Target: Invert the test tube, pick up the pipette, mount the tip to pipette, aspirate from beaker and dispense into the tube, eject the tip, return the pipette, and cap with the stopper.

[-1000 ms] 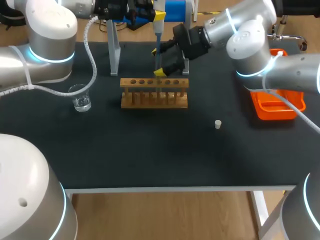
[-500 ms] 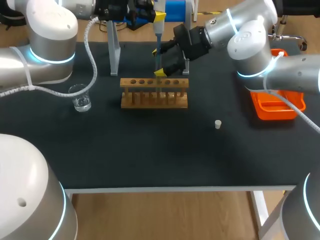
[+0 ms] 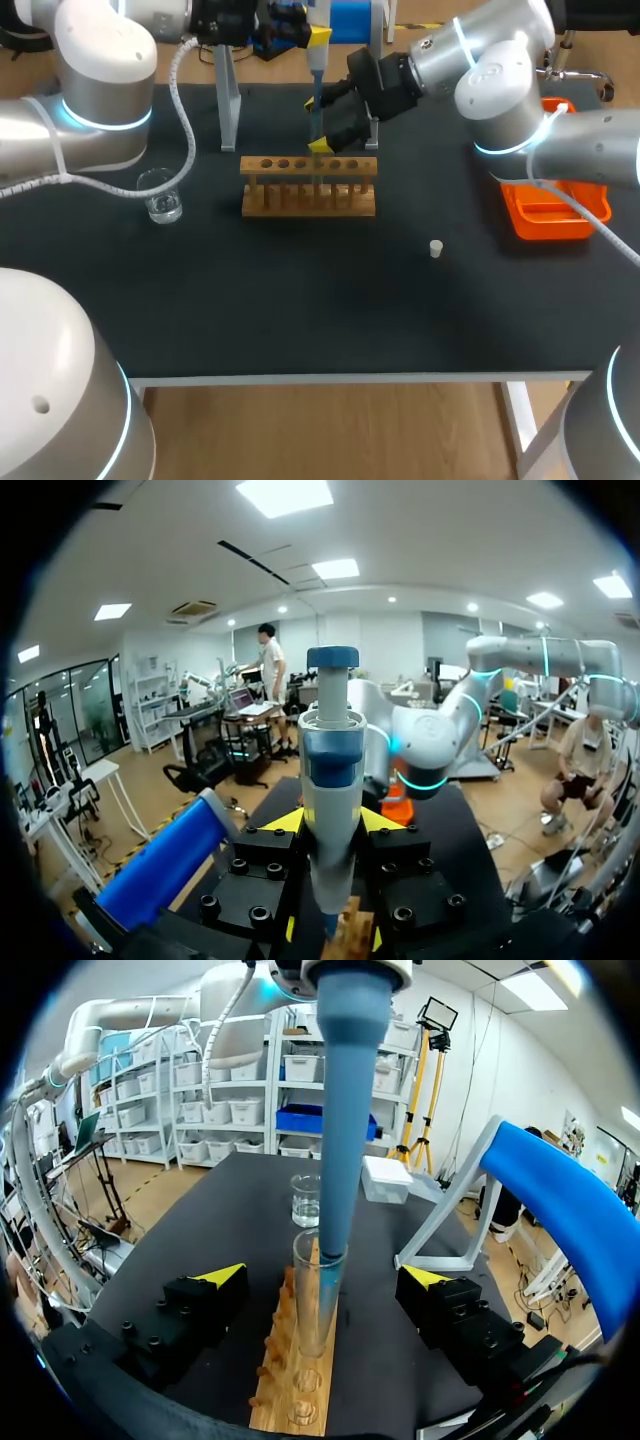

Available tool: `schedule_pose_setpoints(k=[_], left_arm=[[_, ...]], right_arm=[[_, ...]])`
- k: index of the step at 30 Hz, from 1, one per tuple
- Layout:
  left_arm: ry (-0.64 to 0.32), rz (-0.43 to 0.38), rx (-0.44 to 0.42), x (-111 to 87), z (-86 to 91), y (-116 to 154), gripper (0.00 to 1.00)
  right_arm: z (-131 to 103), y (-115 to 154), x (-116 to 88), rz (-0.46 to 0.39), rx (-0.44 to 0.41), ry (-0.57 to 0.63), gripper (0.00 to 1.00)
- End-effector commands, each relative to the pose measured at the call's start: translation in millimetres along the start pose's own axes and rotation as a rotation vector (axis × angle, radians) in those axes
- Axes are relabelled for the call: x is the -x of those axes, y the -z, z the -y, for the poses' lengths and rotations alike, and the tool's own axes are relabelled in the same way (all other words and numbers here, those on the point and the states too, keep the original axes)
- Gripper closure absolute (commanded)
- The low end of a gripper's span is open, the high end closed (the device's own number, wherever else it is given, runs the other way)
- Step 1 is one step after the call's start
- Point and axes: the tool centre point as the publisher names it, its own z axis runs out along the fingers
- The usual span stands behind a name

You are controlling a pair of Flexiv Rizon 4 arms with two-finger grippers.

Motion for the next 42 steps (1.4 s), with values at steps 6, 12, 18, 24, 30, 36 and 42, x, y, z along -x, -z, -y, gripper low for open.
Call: schedule_pose_setpoints(k=[6,12,18,24,30,36,42], left_arm=[[0.007,0.003,-0.004,0.8,-3.3,-1.1,1.0],[0.015,0.004,-0.003,1.0,-5.6,-1.5,1.0],[0.019,0.007,-0.004,1.3,-7.1,-1.5,1.0],[0.023,0.011,-0.005,1.7,-8.9,-1.6,1.0],[0.028,0.013,-0.008,2.2,-10.9,-2.1,1.0],[0.038,0.016,-0.023,3.5,-12.8,-1.0,1.0],[0.046,0.021,-0.036,4.1,-14.5,0.1,1.0]], right_arm=[[-0.8,1.6,0.0,-0.003,-0.004,-0.001,0.0],[-0.8,1.6,0.0,-0.003,-0.004,-0.001,0.0],[-0.8,1.6,0.0,-0.003,-0.004,-0.001,0.0],[-0.8,1.6,0.0,-0.003,-0.004,-0.001,0.0],[-0.8,1.6,0.0,-0.003,-0.004,-0.001,0.0],[-0.8,1.6,0.0,-0.003,-0.004,-0.001,0.0],[-0.8,1.6,0.0,-0.003,-0.004,-0.001,0.0]])
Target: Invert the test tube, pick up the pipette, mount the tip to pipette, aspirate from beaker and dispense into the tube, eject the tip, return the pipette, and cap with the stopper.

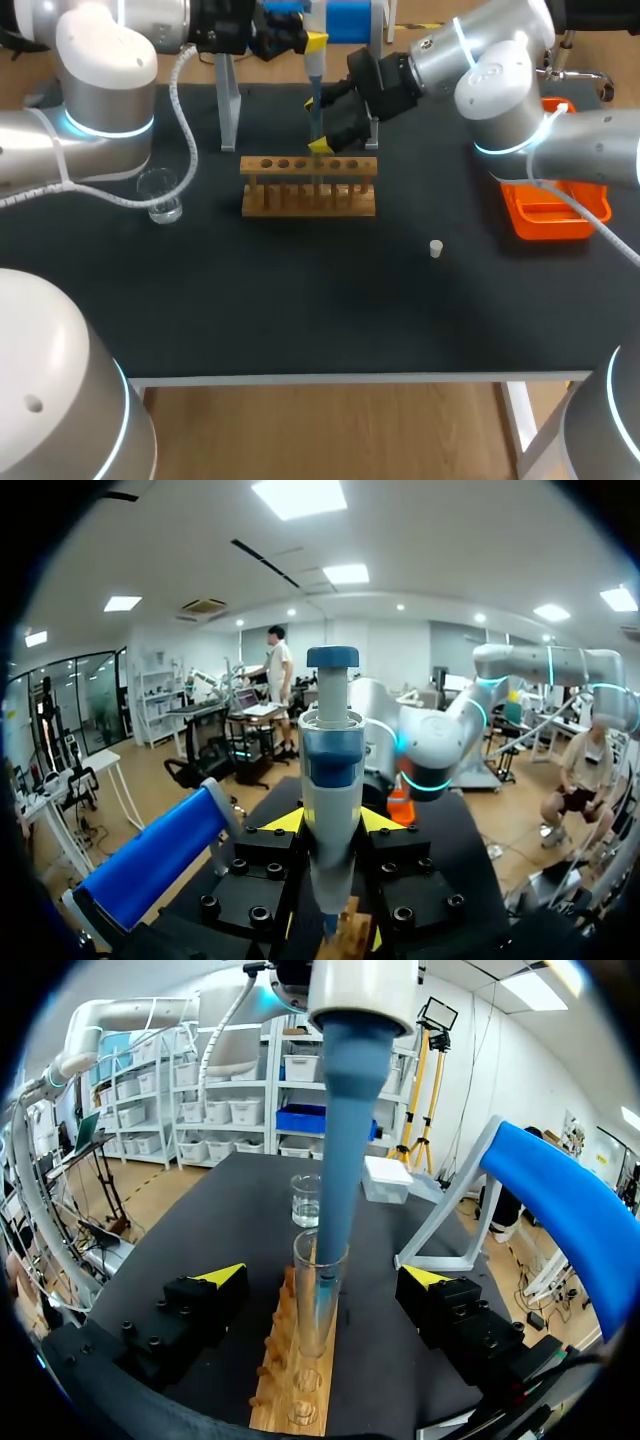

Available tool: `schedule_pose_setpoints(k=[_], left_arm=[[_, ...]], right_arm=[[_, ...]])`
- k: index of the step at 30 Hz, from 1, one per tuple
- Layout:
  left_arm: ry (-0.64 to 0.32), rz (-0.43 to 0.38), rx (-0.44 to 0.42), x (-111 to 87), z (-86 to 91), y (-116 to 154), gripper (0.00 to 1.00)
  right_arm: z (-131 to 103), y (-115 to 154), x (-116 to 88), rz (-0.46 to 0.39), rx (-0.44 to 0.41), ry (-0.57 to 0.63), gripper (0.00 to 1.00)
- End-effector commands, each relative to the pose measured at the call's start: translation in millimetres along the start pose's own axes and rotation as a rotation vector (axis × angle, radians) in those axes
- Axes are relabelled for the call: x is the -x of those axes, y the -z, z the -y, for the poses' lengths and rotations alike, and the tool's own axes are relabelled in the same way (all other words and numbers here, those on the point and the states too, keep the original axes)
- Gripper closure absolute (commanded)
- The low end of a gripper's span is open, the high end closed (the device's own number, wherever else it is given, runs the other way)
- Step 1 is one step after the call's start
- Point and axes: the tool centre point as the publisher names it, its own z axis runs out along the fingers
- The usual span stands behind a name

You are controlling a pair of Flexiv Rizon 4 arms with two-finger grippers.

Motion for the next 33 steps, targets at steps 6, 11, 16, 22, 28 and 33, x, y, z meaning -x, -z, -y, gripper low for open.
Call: schedule_pose_setpoints(k=[6,11,16,22,28,33], left_arm=[[0.002,0.004,0.002,-0.8,-3.8,0.0,1.0],[0.003,0.006,0.01,-0.6,-3.4,0.1,1.0],[0.004,0.015,0.009,0.1,-0.8,2.7,1.0],[0.007,0.02,0.015,0.1,1.9,3.6,1.0],[0.003,0.026,0.018,0.0,6.3,4.8,1.0],[-0.003,0.026,0.019,-0.5,10.3,4.6,1.0]], right_arm=[[-0.8,1.5,0.0,-0.003,-0.004,-0.001,0.0],[-0.8,1.5,0.0,-0.003,-0.004,-0.001,0.0],[-0.8,1.5,0.0,-0.003,-0.004,-0.001,0.0],[-0.8,1.5,0.0,-0.003,-0.004,-0.001,0.0],[-0.8,1.5,0.0,-0.003,-0.004,-0.001,0.0],[-0.8,1.5,0.0,-0.003,-0.004,-0.001,0.0]])
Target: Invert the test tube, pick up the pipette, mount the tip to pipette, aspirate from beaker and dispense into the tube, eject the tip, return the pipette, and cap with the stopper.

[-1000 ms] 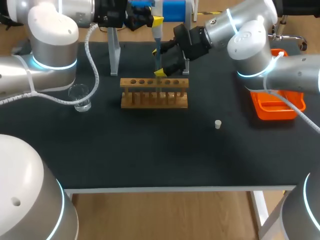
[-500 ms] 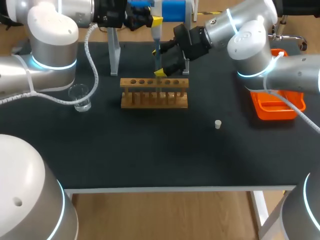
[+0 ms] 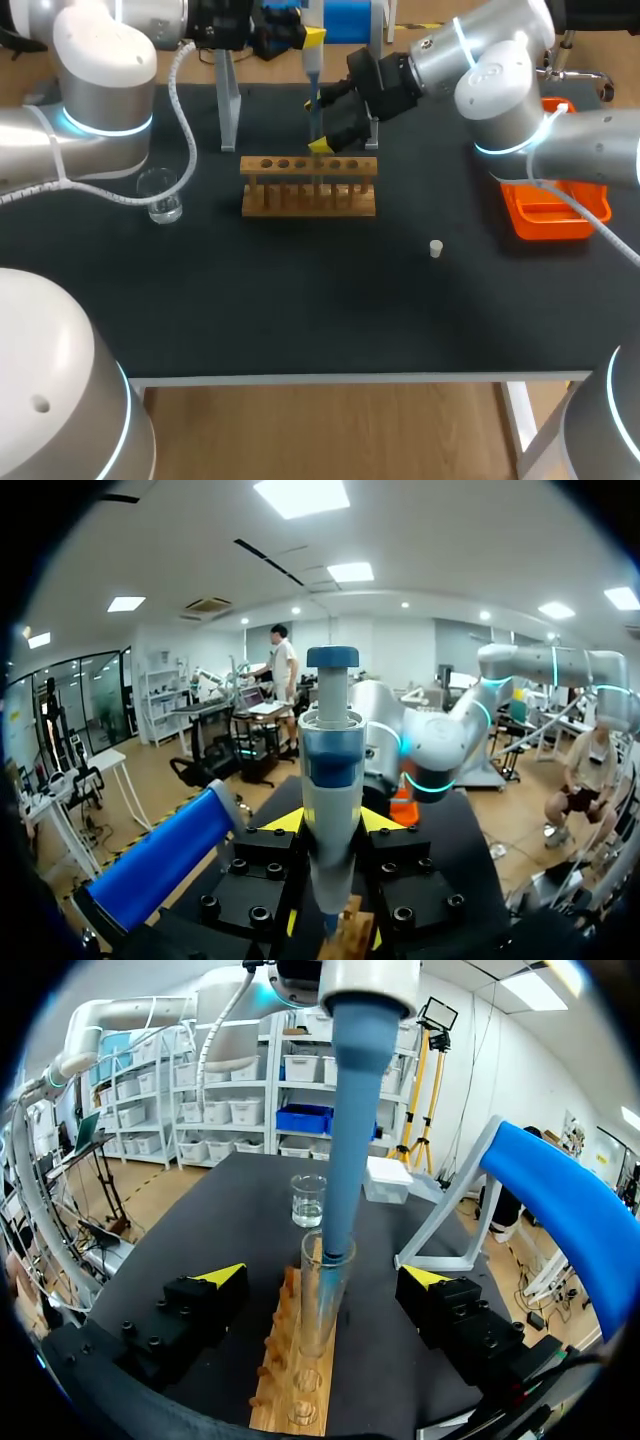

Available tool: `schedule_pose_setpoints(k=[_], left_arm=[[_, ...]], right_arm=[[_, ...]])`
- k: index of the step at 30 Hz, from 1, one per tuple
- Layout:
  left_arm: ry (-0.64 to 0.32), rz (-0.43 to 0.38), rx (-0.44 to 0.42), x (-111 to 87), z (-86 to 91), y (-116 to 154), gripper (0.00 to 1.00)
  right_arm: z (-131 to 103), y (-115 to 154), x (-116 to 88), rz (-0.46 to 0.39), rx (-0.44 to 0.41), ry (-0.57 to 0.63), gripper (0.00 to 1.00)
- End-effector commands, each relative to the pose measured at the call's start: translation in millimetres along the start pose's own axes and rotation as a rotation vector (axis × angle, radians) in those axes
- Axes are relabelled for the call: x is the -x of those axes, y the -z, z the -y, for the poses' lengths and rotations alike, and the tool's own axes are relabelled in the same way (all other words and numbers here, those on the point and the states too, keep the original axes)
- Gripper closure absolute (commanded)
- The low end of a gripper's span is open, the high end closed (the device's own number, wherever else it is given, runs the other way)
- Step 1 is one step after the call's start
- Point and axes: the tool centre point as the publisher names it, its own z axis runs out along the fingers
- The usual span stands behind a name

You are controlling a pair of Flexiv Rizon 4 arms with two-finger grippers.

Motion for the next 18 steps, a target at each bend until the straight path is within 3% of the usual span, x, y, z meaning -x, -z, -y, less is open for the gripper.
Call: schedule_pose_setpoints(k=[1,18], left_arm=[[-0.001,0.003,0.004,-1.1,3.1,0.5,1.0],[0.011,0.003,0.003,-3.8,5.4,-1.9,1.0]], right_arm=[[-0.8,1.5,0.1,-0.003,-0.004,-0.001,0.0],[-0.8,1.5,0.1,-0.003,-0.004,-0.001,0.0]])
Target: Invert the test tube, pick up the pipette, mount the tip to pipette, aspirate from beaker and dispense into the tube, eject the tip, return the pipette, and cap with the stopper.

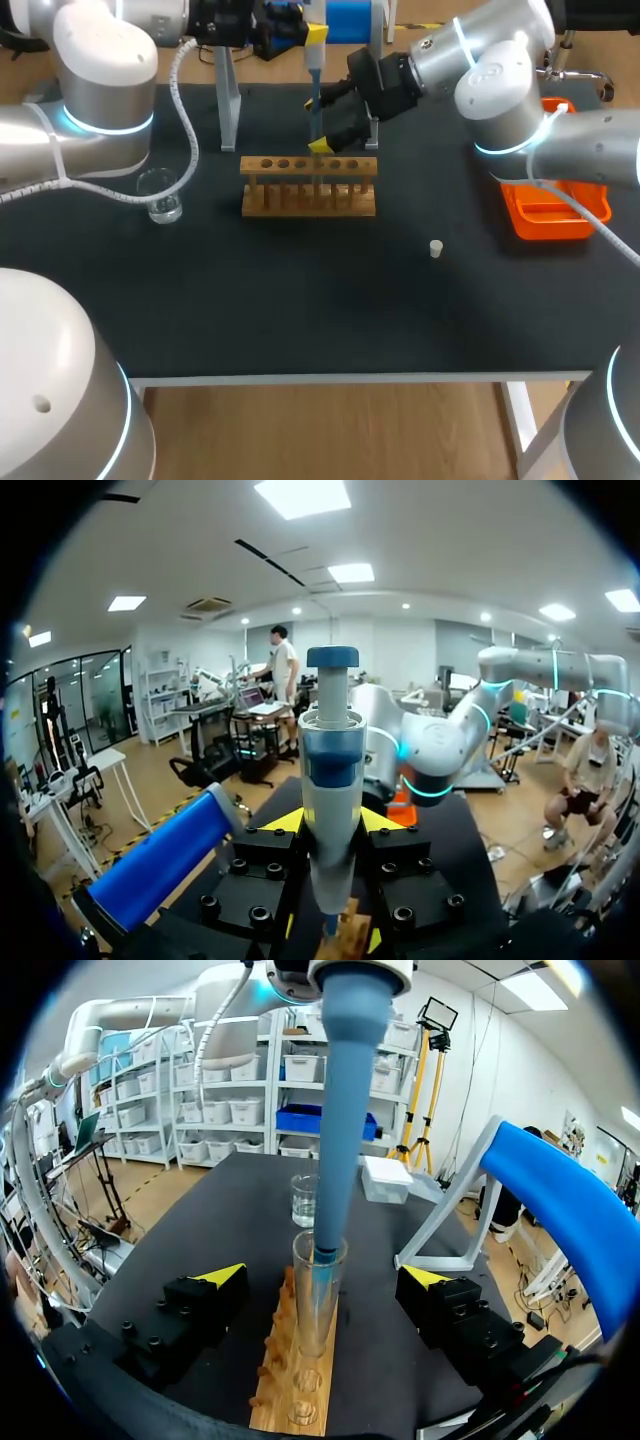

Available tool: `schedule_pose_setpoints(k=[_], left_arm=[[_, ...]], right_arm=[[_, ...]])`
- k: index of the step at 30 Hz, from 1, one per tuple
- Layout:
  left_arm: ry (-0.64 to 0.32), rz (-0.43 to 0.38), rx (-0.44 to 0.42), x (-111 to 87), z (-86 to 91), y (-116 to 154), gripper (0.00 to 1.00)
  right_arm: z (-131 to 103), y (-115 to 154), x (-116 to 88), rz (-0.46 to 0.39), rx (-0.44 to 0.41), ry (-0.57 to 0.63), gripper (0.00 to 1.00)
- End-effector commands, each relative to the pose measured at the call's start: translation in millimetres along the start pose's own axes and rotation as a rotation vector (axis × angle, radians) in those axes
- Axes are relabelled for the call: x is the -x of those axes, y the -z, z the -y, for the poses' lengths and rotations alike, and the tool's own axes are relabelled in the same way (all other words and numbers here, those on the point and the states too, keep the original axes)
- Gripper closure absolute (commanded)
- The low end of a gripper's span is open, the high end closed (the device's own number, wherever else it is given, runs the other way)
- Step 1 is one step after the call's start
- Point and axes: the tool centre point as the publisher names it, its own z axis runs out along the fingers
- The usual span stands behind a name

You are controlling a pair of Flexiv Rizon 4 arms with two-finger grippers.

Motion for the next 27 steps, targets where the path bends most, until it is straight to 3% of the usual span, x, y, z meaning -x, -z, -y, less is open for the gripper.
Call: schedule_pose_setpoints(k=[1,18,27], left_arm=[[0.002,0.004,0.005,-0.7,0.4,-1.0,1.0],[0.002,0.004,0.006,-0.8,0.3,-1.0,1.0],[0.002,0.004,0.006,-0.8,0.3,-1.0,1.0]], right_arm=[[-0.8,1.5,0.1,-0.003,-0.004,-0.001,0.0],[-0.8,1.5,0.1,-0.003,-0.004,-0.001,0.0],[-6.5,29.5,-2.5,0.01,-0.025,-0.005,0.0]])
